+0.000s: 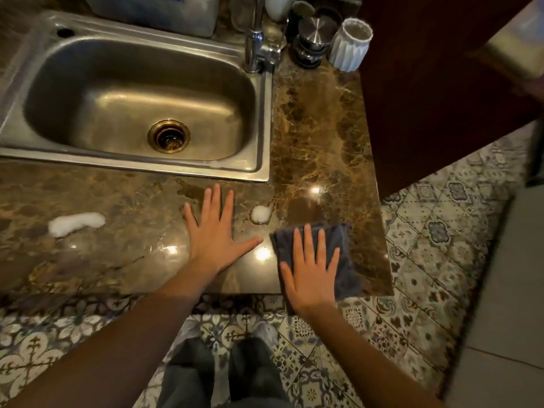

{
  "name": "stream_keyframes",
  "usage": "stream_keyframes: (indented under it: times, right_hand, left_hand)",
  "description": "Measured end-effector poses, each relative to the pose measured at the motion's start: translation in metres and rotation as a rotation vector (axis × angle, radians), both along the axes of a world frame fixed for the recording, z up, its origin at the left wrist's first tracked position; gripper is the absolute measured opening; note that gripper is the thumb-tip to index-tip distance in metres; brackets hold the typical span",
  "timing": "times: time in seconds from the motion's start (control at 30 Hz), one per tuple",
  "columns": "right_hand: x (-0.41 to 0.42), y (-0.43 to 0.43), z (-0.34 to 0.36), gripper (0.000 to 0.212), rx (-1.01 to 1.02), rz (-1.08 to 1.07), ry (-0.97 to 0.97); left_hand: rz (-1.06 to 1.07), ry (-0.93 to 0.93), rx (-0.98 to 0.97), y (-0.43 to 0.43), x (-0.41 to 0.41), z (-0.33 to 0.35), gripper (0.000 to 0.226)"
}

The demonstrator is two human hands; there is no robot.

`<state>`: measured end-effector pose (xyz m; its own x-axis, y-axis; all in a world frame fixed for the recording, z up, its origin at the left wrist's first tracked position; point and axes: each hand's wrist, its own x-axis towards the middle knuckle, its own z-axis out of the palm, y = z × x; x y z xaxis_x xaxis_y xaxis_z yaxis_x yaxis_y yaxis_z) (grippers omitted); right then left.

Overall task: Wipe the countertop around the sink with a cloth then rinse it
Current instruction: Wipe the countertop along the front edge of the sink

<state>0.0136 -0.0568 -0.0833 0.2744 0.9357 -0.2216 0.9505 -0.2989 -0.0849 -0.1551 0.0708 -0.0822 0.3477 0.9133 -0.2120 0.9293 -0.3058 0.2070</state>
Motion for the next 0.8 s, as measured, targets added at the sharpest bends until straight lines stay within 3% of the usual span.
stream_keyframes:
  times: [0.1, 0.2, 0.6, 0.8]
  right_hand:
    - [-0.032, -0.032, 0.001, 0.066, -0.021, 0.027, -0.014]
    - [-0.049, -0.034, 0.002, 0.063, -0.031, 0.067, -0.02]
    - [-0.057, 0.127, 0.0, 0.068, 0.083, 0.006, 0.024]
    - [-0.053, 0.156, 0.0, 0.065, 0.108, 0.03, 0.021]
  left_hand:
    - [-0.142, -0.088, 0.103, -0.002, -0.029, 0.002, 0.091]
    - [-0.168, -0.053, 0.144, 0.007, -0.069, -0.003, 0.077]
    - [-0.166, -0.065, 0.11, 0.014, -0.084, -0.015, 0.075]
    - [-0.166, -0.064, 0.112, 0.014, -0.085, -0.013, 0.074]
